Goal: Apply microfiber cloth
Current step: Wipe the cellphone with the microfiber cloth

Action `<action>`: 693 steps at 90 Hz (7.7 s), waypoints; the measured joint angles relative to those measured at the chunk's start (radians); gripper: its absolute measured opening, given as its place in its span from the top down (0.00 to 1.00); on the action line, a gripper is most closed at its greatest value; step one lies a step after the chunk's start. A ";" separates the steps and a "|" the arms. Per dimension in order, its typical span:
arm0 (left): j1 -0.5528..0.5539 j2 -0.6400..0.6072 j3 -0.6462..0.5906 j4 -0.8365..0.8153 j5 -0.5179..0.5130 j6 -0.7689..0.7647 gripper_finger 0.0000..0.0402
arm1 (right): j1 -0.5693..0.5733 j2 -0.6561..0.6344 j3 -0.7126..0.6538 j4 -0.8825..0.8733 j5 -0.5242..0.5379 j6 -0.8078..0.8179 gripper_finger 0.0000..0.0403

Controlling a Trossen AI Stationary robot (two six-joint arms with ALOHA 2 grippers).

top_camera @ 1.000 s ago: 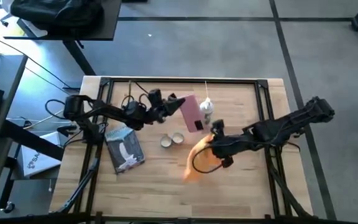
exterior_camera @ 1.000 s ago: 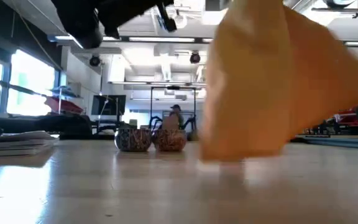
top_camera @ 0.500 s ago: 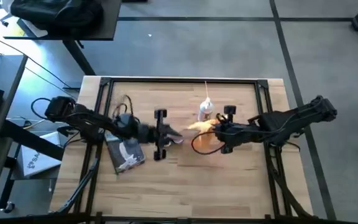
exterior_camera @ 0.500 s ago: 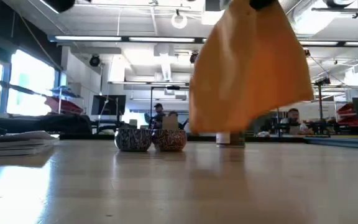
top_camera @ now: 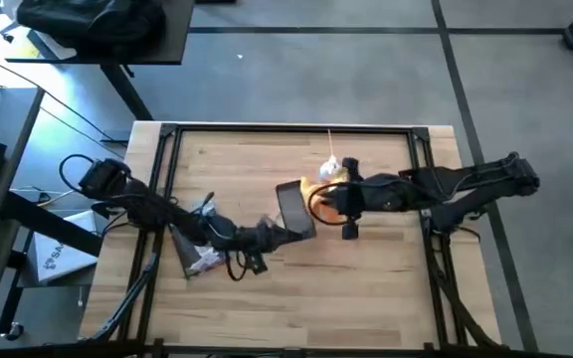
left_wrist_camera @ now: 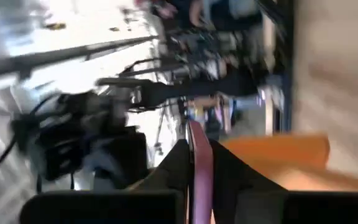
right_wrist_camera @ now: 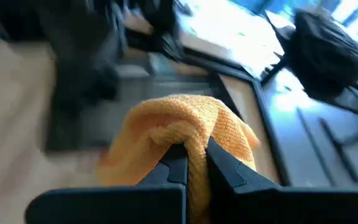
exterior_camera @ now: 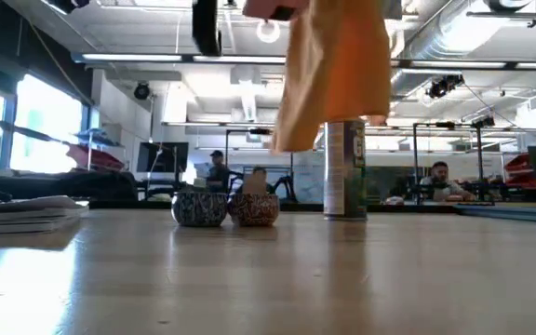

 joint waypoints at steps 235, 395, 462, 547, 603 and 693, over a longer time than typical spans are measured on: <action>-0.129 0.040 0.000 0.015 -0.050 -0.076 0.97 | -0.176 0.237 -0.061 0.331 -0.290 -0.177 1.00; -0.059 0.023 -0.023 0.172 -0.317 -0.102 0.97 | 0.211 0.170 -0.067 0.037 0.020 0.133 1.00; -0.130 -0.045 -0.111 0.171 -0.263 -0.168 0.97 | 0.086 0.096 -0.027 0.036 0.242 0.100 1.00; -0.149 -0.040 -0.110 0.119 -0.160 -0.093 0.97 | -0.026 0.269 -0.026 0.418 -0.150 0.073 1.00; -0.162 -0.044 -0.108 0.139 -0.092 -0.062 0.97 | -0.176 0.259 -0.027 0.413 0.004 -0.280 1.00; -0.075 -0.040 -0.111 0.095 0.153 -0.156 0.97 | -0.178 0.256 -0.025 0.348 -0.421 -0.111 1.00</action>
